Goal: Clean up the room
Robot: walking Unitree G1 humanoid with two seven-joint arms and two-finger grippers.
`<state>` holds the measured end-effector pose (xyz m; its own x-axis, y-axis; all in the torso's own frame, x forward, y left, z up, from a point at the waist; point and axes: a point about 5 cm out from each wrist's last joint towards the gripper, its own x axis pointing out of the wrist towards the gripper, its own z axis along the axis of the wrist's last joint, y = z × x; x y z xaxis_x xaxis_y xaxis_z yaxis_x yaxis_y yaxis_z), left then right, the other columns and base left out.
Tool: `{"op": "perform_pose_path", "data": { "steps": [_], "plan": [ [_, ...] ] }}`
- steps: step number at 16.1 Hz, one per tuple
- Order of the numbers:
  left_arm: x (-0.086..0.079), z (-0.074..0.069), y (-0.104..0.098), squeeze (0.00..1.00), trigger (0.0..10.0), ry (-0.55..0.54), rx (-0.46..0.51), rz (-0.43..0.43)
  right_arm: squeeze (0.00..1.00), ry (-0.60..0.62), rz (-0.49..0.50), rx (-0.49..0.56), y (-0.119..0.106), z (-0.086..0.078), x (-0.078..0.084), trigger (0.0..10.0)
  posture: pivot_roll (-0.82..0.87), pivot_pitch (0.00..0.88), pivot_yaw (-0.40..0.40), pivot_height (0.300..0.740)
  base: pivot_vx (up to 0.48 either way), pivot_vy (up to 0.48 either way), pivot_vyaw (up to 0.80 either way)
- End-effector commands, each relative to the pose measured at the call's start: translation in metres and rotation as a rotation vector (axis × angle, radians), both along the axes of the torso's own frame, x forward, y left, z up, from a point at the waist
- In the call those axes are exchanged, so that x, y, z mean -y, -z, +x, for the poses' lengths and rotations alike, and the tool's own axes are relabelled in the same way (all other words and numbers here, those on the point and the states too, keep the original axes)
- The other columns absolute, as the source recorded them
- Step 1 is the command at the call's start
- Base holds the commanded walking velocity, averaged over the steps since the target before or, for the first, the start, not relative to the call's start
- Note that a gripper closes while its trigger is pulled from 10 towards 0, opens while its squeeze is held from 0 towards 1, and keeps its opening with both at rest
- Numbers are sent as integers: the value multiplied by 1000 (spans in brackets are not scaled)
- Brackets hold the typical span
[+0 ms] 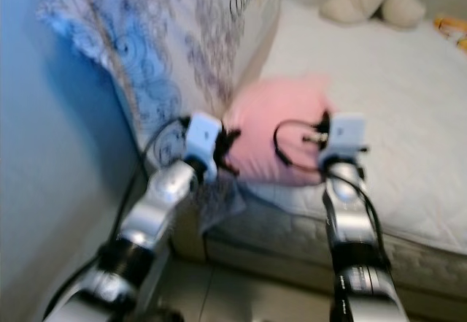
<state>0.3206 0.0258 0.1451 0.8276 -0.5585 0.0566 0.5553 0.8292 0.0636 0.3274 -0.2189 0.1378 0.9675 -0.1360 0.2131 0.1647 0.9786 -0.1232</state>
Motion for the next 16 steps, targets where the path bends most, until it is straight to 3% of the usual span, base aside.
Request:
{"op": "perform_pose_path", "data": {
  "steps": [1, 4, 6, 10, 16],
  "plan": [
    [1, -3, -16, 0, 10000, 21, 82, -8, 0, 22, -20, 90, -20, -3, 2, 10000, -10, 0, -15, 740, 0, 0, 0],
    [0, -9, -32, 0, 10000, 25, 141, -43, 0, 105, -11, 156, -34, -21, 19, 10000, -15, 0, -16, 740, 0, 0, 0],
    [5, -10, -37, 0, 10000, 43, 154, -47, 0, 124, 4, 140, -34, -23, 21, 10000, -21, 0, -13, 740, 0, 0, 0],
    [10, -11, -36, 0, 10000, 62, 147, -32, 0, 86, 19, 106, -30, -20, 6, 10000, -23, 0, -6, 740, 0, -461, 0],
    [6, -4, -27, 0, 10000, 49, 99, -9, 0, 39, 19, 77, -28, -13, -4, 10000, -19, 0, -13, 740, 0, -373, 0]
  ]
}}
